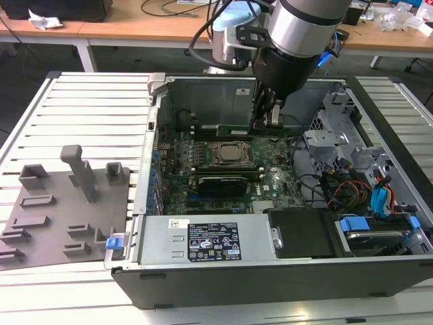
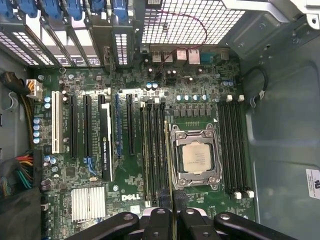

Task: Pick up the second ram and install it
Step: 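Press down the second ram until it locks into place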

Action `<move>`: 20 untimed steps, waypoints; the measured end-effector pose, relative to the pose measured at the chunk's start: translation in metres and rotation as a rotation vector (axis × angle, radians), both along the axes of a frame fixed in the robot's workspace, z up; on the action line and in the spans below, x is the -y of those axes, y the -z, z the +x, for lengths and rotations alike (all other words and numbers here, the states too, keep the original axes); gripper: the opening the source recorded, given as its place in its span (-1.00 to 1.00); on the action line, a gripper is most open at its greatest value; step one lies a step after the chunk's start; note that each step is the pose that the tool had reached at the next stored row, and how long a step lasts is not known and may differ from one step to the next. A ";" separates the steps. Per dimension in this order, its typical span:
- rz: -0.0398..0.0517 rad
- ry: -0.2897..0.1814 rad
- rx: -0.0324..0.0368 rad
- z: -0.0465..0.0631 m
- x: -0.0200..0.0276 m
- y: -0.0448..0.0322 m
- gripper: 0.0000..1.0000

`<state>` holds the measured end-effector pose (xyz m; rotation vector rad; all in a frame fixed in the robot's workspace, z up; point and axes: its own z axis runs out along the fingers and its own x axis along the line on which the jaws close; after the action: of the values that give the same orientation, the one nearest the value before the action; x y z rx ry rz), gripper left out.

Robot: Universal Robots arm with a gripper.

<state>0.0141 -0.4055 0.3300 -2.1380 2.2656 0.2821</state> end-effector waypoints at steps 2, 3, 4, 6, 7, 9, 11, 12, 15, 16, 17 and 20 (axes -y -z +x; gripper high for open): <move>0.0000 0.000 0.0000 0.000 0.0000 0.0015 -0.73; -0.0001 0.000 0.0000 0.000 0.0000 0.0020 -0.73; 0.0000 0.000 0.0000 0.000 0.0000 0.0026 -0.73; -0.0001 0.000 0.0000 0.000 0.0000 0.0044 -0.73; -0.0001 0.000 0.0000 0.000 0.0000 0.0051 -0.73; 0.0000 0.000 0.0000 0.000 0.0000 0.0076 -0.73; 0.0009 0.000 0.0000 -0.001 0.0000 0.0083 -0.73; 0.0028 0.000 0.0001 -0.002 -0.0002 0.0086 -0.73; 0.0069 0.000 0.0000 -0.009 -0.0009 0.0089 -0.73; 0.0082 0.000 0.0001 -0.011 -0.0020 0.0090 -0.73; 0.0097 0.000 0.0001 -0.015 -0.0038 0.0092 -0.73; -0.0669 0.003 0.0002 -0.029 -0.0265 0.0355 -0.73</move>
<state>-0.0150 -0.3790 0.2945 -2.1653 2.3103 0.2089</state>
